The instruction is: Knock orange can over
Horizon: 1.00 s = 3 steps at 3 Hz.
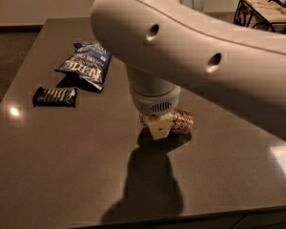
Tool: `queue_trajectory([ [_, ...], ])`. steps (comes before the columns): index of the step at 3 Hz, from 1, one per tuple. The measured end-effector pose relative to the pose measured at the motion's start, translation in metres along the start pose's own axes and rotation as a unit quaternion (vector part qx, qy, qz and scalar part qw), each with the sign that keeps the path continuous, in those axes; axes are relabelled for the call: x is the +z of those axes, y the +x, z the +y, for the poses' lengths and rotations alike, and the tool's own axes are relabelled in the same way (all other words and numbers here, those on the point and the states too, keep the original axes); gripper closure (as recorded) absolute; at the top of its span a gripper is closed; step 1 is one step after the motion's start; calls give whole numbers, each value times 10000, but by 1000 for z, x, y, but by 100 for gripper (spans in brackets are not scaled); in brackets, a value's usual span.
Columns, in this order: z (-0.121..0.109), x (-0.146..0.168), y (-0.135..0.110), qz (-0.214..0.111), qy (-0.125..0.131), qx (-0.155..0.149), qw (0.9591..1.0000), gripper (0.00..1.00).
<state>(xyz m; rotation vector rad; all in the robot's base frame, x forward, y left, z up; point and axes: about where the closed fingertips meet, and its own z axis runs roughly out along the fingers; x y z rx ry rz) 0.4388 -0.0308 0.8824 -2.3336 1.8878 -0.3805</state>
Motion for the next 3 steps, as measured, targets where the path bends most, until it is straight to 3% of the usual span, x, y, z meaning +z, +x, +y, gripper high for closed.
queue_trajectory([
  [1, 5, 15, -6, 81, -128, -184, 9997, 3],
  [3, 6, 20, -8, 84, -155, -243, 9995, 0],
])
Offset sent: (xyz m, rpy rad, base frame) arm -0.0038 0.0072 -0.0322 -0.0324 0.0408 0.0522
